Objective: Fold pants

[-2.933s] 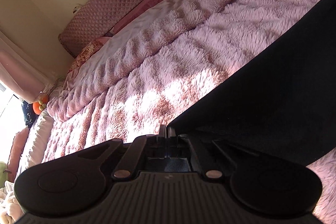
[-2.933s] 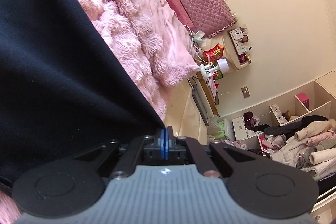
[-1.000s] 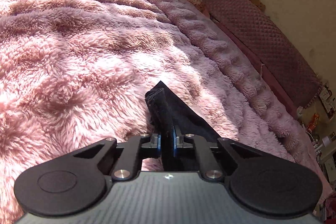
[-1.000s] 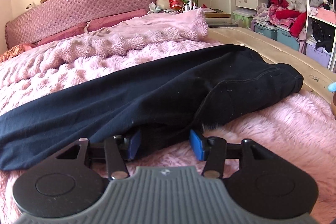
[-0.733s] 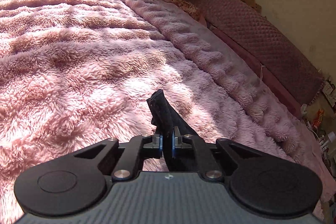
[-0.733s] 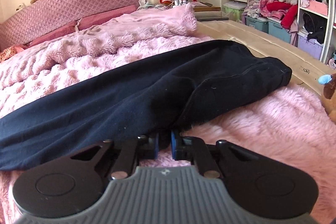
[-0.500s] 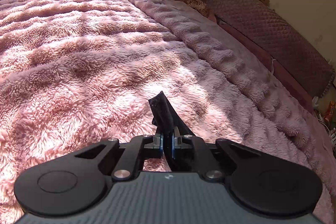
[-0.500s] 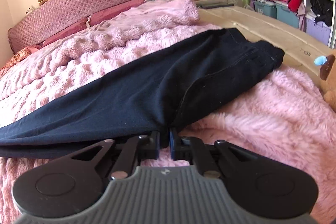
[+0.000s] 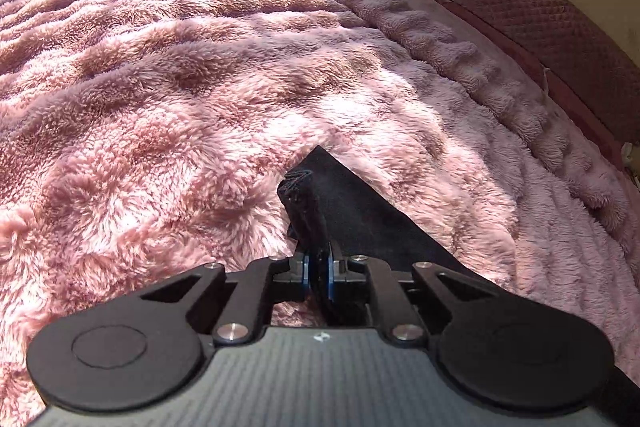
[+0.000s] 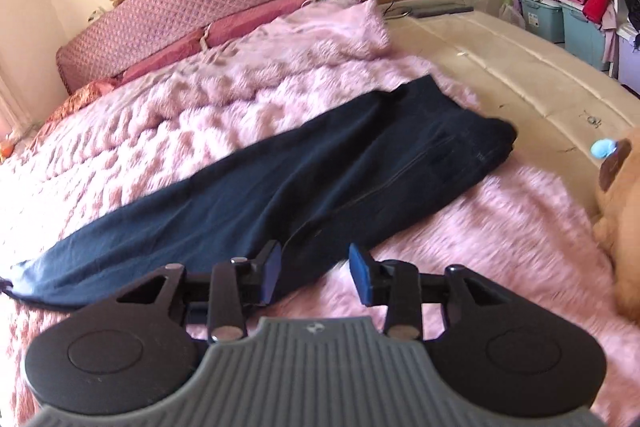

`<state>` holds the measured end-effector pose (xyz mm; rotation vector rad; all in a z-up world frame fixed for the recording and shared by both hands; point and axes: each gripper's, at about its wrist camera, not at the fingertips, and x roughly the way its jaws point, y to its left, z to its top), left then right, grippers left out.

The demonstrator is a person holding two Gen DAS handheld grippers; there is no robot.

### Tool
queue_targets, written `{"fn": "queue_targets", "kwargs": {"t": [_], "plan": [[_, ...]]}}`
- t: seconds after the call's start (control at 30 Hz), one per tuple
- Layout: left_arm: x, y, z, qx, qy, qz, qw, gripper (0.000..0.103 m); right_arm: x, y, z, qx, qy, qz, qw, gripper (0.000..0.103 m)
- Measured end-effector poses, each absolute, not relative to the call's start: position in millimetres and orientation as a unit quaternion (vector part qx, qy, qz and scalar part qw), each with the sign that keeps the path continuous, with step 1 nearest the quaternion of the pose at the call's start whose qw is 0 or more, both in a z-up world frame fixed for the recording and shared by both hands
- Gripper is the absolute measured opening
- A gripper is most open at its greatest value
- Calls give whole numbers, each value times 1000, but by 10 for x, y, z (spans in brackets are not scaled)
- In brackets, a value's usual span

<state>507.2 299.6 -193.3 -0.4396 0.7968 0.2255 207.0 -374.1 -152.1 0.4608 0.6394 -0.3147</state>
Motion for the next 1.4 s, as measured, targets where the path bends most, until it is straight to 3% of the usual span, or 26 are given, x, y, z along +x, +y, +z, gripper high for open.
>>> {"fn": "queue_targets", "kwargs": {"t": [0.27, 0.5, 0.57, 0.6, 0.87, 1.03, 1.07, 1.13, 1.23, 1.3, 1.4], "plan": [[5084, 2898, -1977, -182, 389, 123, 895, 9, 2409, -5234, -1663, 189, 326, -169, 911, 37], [5127, 2798, -1974, -157, 390, 141, 896, 9, 2797, -5629, -1958, 166, 361, -98, 912, 37], [5134, 2789, -1974, -155, 389, 144, 896, 9, 2852, -5619, -2020, 149, 378, -95, 909, 20], [5138, 2787, -1974, -154, 389, 145, 897, 9, 2854, -5628, -2032, 139, 383, -103, 907, 0], [5152, 2789, -2049, -150, 384, 152, 898, 8, 2765, -5845, -2008, 112, 385, -183, 898, 0], [5153, 2785, -2069, -153, 381, 152, 899, 9, 2612, -5937, -1957, 195, 339, -100, 915, 2], [5148, 2789, -2075, -159, 382, 152, 898, 11, 2636, -5912, -1930, 202, 333, -83, 917, 6], [5126, 2809, -2083, -169, 382, 157, 895, 18, 2740, -5851, -1921, 194, 337, -65, 919, 52], [5084, 2853, -2078, -180, 380, 155, 894, 37, 2931, -5788, -2004, 172, 361, -54, 915, 51], [5060, 2866, -2058, -178, 382, 147, 895, 43, 3004, -5793, -2088, 165, 376, -62, 910, 48], [5005, 2873, -1998, -165, 380, 154, 897, 56, 3038, -5823, -2235, 183, 395, -47, 899, 23]]}}
